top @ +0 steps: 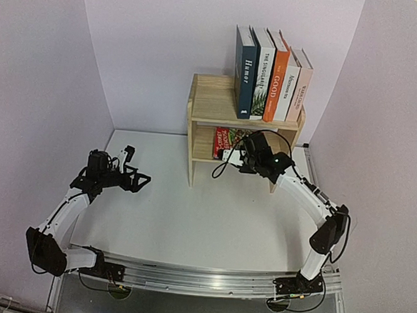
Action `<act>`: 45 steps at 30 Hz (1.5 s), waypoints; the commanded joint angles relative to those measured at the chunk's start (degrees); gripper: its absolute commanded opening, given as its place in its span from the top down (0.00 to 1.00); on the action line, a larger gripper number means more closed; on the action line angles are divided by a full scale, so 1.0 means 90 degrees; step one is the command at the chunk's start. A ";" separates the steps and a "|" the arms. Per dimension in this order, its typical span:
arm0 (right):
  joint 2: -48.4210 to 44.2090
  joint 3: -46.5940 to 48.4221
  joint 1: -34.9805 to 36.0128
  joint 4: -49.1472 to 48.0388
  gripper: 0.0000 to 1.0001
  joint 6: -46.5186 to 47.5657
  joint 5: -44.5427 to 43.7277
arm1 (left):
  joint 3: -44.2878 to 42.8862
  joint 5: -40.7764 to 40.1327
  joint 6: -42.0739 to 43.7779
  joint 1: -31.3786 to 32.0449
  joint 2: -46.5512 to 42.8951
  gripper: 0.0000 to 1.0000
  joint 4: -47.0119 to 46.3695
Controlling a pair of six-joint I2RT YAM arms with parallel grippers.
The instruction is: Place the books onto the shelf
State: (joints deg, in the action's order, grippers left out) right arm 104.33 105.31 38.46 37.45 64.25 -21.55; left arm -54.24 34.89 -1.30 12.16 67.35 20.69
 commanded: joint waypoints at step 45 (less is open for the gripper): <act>-0.0503 0.0233 0.0355 0.0033 0.23 -0.1540 0.0066 | 0.0133 -0.0150 0.0068 -0.0035 -0.0247 0.00 -0.0267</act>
State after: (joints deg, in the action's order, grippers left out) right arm 106.60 109.46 38.15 38.54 58.42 -20.46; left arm -54.05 34.59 -1.26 12.16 67.20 20.85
